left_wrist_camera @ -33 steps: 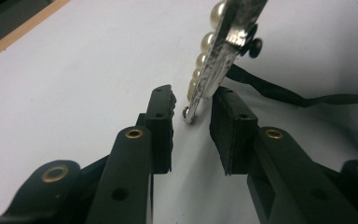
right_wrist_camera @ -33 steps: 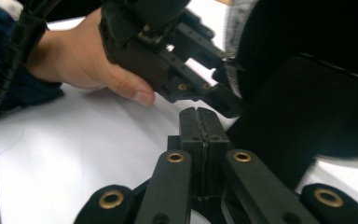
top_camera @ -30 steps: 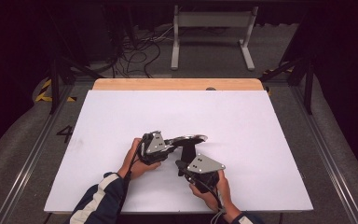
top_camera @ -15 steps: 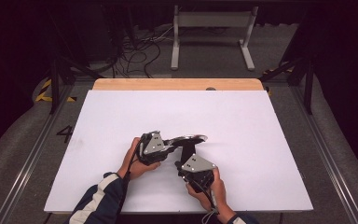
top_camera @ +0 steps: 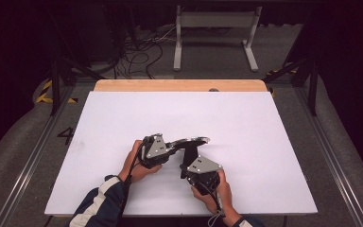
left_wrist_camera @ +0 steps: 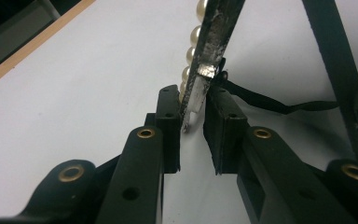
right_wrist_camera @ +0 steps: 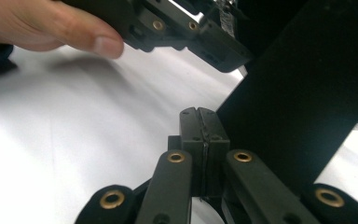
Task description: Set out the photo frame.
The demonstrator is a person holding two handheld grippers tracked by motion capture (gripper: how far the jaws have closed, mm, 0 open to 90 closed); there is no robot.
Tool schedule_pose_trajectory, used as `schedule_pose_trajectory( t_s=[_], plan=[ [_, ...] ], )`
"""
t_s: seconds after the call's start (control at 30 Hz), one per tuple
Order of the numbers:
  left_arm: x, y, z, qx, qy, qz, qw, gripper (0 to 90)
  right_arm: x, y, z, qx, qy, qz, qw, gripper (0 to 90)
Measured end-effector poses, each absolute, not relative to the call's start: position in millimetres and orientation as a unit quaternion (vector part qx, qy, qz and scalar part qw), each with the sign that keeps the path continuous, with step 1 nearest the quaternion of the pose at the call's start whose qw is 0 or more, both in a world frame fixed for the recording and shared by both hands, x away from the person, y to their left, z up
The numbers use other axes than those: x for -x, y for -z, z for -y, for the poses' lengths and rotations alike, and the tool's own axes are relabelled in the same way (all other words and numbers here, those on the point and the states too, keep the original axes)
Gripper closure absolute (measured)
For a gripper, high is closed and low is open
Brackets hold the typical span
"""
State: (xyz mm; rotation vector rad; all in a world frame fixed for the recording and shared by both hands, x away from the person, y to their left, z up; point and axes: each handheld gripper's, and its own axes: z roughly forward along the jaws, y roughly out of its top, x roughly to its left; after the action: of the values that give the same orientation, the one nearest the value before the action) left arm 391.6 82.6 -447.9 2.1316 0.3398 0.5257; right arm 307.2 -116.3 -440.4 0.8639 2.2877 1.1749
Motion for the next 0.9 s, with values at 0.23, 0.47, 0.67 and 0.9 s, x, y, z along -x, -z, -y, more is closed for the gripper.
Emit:
schedule_pose_trajectory(
  t_s=[0.23,0.47,0.67,0.9],
  plan=[
    [-391,448,-81,-0.859,-0.215,-0.138,0.444,75.7,-308,448,100,-0.311,-0.423,-0.822,0.221,90.0],
    [-391,448,-81,-0.861,-0.221,-0.136,0.438,75.8,-308,458,87,-0.323,-0.395,-0.824,0.247,90.0],
    [-387,445,-79,-0.866,-0.225,-0.125,0.428,77.3,-306,457,90,-0.326,-0.39,-0.825,0.246,90.0],
    [-383,443,-78,-0.871,-0.227,-0.115,0.42,78.9,-307,456,95,-0.318,-0.379,-0.835,0.24,90.0]
  ],
)
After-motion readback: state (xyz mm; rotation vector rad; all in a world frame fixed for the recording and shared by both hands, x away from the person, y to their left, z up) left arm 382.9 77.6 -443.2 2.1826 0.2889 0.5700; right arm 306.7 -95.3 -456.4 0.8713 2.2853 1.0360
